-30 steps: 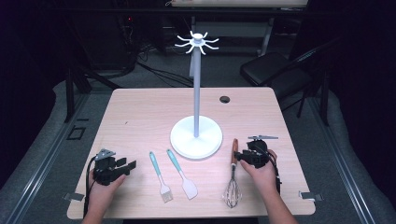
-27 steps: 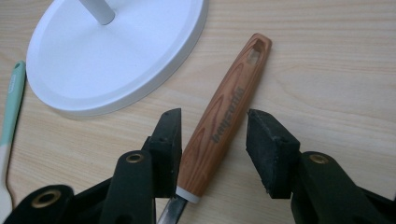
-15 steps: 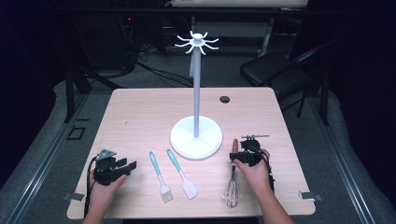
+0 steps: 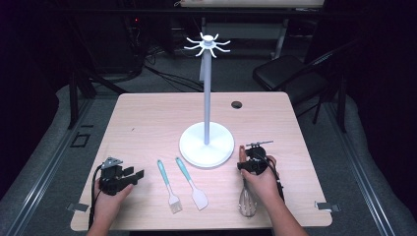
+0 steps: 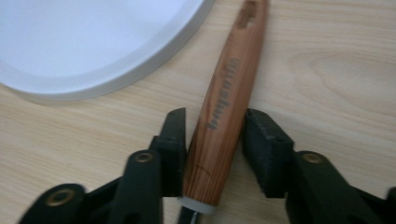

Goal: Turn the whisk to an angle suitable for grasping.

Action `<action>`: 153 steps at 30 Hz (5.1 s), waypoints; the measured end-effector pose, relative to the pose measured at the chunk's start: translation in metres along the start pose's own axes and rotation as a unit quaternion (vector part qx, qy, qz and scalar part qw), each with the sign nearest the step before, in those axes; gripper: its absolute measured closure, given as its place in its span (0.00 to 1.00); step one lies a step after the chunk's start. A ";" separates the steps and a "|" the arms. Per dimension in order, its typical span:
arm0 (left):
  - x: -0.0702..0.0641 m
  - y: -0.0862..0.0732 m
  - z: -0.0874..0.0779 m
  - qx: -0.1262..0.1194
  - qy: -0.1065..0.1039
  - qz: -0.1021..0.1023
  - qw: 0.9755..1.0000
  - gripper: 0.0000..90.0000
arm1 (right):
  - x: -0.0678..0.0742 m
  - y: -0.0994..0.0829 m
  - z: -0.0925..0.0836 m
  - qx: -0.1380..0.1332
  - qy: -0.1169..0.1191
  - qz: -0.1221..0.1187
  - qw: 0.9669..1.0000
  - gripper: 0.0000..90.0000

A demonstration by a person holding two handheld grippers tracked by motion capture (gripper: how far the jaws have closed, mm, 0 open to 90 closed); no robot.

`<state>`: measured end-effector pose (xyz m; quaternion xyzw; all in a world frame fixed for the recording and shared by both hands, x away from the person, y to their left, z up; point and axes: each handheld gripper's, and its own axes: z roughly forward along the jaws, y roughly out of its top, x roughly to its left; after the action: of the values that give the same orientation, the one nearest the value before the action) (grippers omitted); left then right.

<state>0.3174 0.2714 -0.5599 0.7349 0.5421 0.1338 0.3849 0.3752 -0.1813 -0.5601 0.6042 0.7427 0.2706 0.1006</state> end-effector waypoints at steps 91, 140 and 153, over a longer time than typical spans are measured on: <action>-0.157 0.082 0.027 -0.068 -0.219 0.103 0.968 0.57 | 0.052 -0.026 -0.073 -0.215 0.152 -0.200 0.944 0.78; -0.171 0.109 0.051 -0.062 -0.268 0.069 0.959 0.74 | 0.042 -0.025 -0.067 -0.200 0.196 -0.189 0.941 0.78; -0.169 0.118 0.049 -0.072 -0.287 0.054 0.954 0.71 | 0.047 -0.028 -0.070 -0.217 0.189 -0.202 0.936 0.79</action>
<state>0.3657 0.0850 -0.4718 0.7409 0.3568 -0.0237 0.5685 0.3070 -0.1599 -0.5084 0.3431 0.7777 0.5079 0.1396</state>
